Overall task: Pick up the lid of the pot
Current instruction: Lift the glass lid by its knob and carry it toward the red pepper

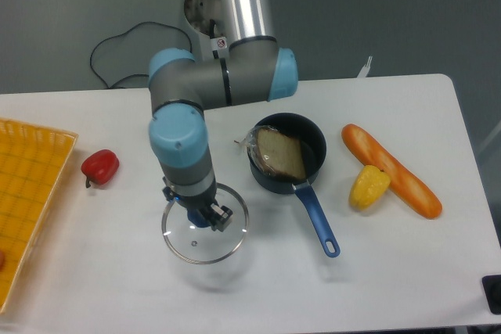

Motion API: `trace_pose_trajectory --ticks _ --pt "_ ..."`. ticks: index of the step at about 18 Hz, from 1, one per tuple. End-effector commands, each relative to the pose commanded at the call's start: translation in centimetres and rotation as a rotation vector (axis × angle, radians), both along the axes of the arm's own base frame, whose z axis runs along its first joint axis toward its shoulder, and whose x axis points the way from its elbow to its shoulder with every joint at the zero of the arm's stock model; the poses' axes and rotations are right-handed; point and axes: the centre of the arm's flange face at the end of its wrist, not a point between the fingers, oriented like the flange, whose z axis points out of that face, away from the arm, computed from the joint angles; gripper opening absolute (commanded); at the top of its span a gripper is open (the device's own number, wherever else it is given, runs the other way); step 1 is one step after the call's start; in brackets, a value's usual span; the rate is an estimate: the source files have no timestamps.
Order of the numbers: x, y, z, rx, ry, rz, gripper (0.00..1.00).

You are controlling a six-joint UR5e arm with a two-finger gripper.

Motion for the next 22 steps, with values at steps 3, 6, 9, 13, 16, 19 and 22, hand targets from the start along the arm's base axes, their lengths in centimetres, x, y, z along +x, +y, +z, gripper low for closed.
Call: trace_pose_trajectory --ticks 3,6,9,13,16,19,22 --pt "1.2 0.4 0.6 0.014 -0.007 -0.020 0.57" --pt "2.1 0.8 0.2 0.012 -0.009 -0.035 0.57" --pt "2.1 0.7 0.4 0.012 -0.010 -0.034 0.57" --pt "2.3 0.7 0.3 0.028 -0.031 -0.034 0.57" --pt "2.2 0.6 1.0 0.047 -0.038 -0.032 0.57" --pt "2.3 0.5 1.1 0.050 -0.040 -0.032 0.57" --pt "2.4 0.4 1.0 0.049 -0.048 -0.031 0.57"
